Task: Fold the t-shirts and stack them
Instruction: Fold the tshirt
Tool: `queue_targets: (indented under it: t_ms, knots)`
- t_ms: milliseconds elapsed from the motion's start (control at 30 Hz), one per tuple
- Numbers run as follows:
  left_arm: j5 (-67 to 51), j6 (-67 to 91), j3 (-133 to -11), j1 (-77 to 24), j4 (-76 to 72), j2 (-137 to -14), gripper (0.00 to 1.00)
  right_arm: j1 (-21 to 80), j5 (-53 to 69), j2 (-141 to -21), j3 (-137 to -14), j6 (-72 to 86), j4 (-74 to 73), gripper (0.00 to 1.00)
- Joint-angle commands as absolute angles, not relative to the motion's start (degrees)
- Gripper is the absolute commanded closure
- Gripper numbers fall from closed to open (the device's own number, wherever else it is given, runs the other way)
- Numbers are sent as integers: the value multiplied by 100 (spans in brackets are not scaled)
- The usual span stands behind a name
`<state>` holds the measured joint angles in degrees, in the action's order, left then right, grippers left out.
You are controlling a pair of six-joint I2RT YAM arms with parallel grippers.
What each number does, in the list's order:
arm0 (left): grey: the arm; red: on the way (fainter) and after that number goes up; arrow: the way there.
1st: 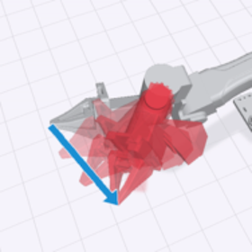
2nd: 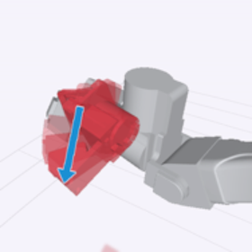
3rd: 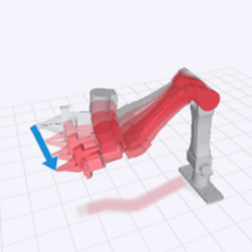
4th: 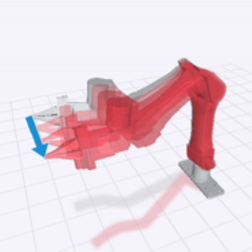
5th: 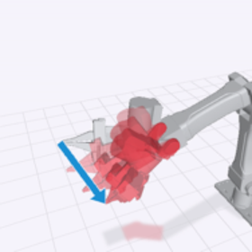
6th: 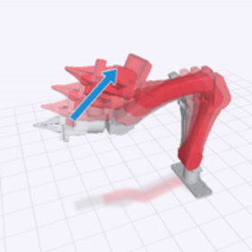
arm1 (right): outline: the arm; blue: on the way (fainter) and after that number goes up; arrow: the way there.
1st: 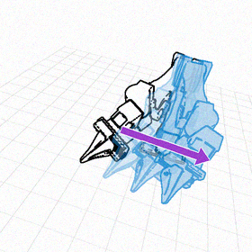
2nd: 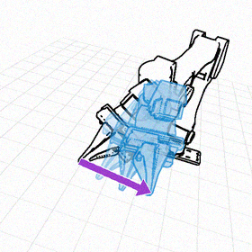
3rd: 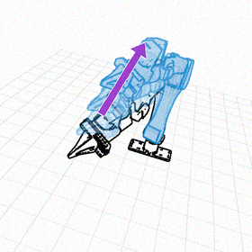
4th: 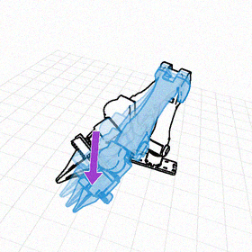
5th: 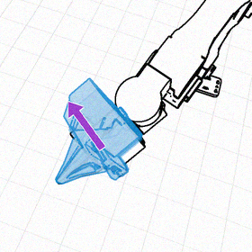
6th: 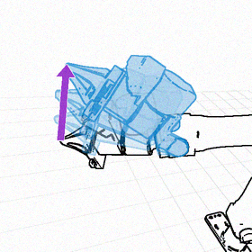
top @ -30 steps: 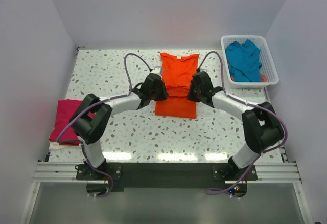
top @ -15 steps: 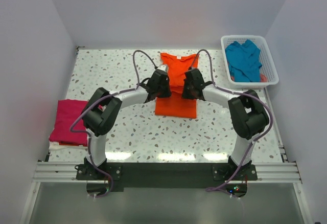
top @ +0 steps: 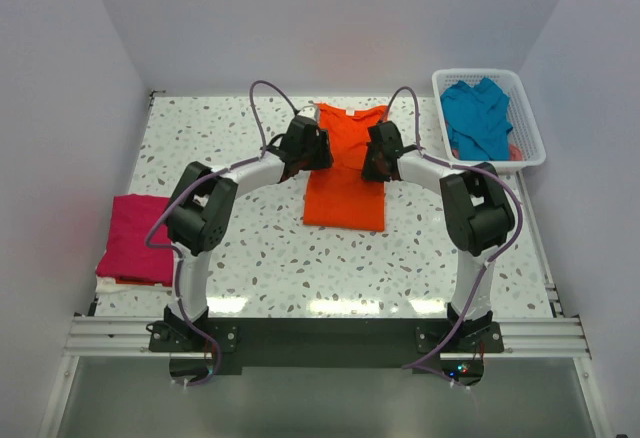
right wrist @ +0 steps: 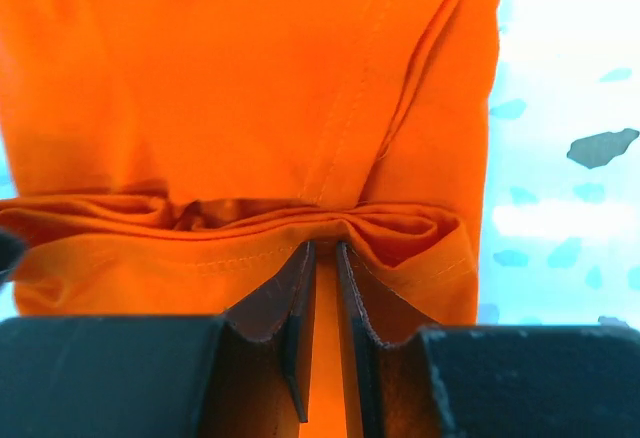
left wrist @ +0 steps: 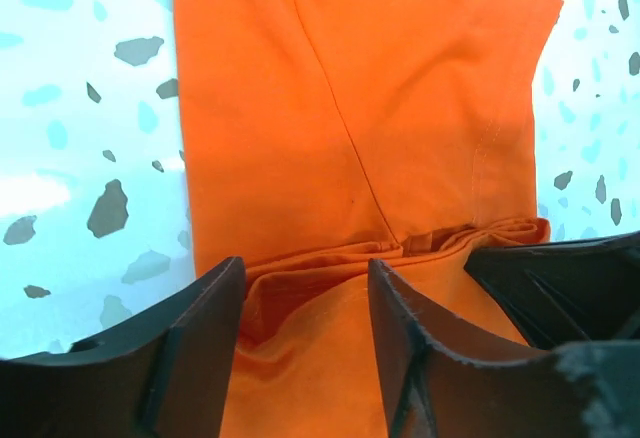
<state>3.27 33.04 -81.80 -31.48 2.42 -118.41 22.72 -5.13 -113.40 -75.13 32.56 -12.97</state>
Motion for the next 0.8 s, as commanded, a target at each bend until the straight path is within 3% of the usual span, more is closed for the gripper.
queue_targets:
  t_ms: [0, 167, 300, 400, 533, 767]
  knots:
    - [316, 3050, -8132, -3103, -130, -11427, 41, 2180, -554, -11513, -7726, 3181, -1319, 81]
    - [361, 3199, -7516, -3111, -378, -10917, 45, 2109, -440, -11558, -7647, 3234, -1248, 78]
    - [316, 3357, -6840, -3181, -623, -10767, 69, 2092, -422, -11409, -7515, 3287, -1151, 72]
    - [273, 3375, -6732, -3208, -835, -10880, 73, 2074, -404, -11277, -7532, 3278, -1151, 70]
    - [228, 3366, -6969, -3208, -967, -11205, 74, 2039, -404, -11215, -7629, 3261, -1230, 69]
    - [1141, 3533, -7803, -3155, -160, -11829, 72, 1706, -203, -11232, -7532, 3252, -1195, 69]
